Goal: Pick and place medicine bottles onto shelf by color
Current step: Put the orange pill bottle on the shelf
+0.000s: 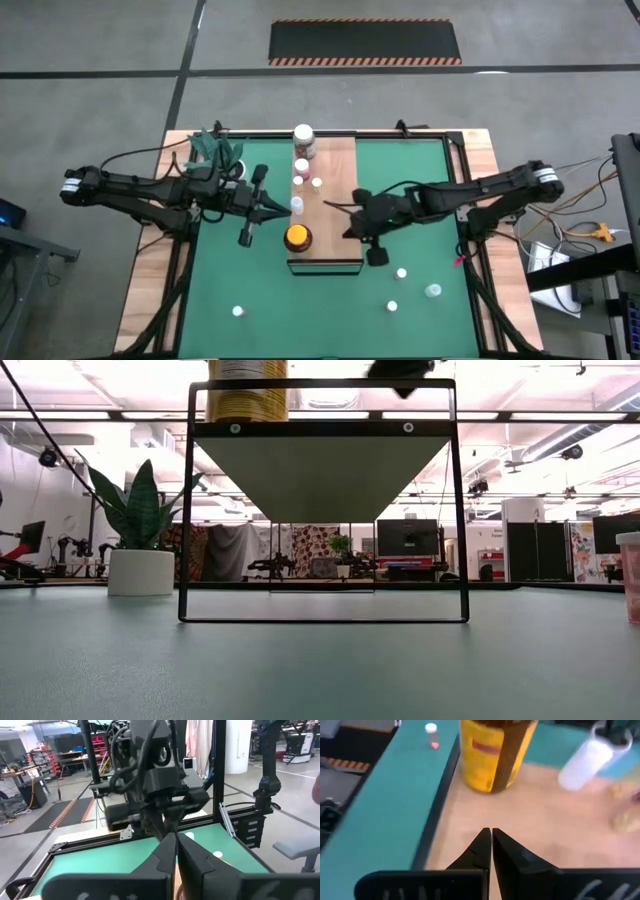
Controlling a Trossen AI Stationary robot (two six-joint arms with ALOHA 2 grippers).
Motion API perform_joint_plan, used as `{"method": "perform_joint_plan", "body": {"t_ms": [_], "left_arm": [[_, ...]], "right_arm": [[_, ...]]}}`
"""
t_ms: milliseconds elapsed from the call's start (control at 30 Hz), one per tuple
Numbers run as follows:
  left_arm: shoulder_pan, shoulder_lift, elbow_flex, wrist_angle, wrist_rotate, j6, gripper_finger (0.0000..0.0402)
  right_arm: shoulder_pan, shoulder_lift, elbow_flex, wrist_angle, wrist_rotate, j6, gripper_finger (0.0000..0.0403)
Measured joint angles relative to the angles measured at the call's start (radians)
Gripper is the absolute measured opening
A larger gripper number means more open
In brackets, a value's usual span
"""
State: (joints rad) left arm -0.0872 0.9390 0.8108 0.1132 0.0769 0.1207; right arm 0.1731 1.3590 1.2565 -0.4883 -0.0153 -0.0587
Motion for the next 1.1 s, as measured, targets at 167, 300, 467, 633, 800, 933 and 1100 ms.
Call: {"method": "perform_joint_plan", "body": {"t_ms": [167,300,467,633,800,933,1100], "left_arm": [[0.0,0.0,0.0,0.007,0.0,-0.001,0.0],[0.0,-0.001,0.0,0.01,0.0,-0.005,0.0],[0.0,0.002,-0.003,0.015,0.0,-0.01,0.0],[0.0,-0.008,-0.004,0.016,0.0,-0.01,0.0],[0.0,-0.039,-0.004,0.016,0.0,-0.009,0.0],[0.0,-0.062,-0.004,0.016,0.0,-0.009,0.0],[0.0,-0.089,-0.004,0.014,0.0,-0.002,0.0]], "right_arm": [[0.051,-0.06,-0.012,-0.173,0.022,0.247,0.0009],[0.138,-0.086,-0.013,-0.323,0.057,0.494,0.0009],[0.292,-0.076,-0.017,-0.424,0.127,0.75,0.0009],[0.451,-0.034,-0.02,-0.435,0.226,0.906,0.0009],[0.535,0.019,-0.021,-0.546,0.265,1.182,0.0011],[0.547,0.055,-0.028,-0.617,0.25,1.378,0.0044],[0.547,0.093,-0.05,-0.623,0.243,1.459,0.013]]}}
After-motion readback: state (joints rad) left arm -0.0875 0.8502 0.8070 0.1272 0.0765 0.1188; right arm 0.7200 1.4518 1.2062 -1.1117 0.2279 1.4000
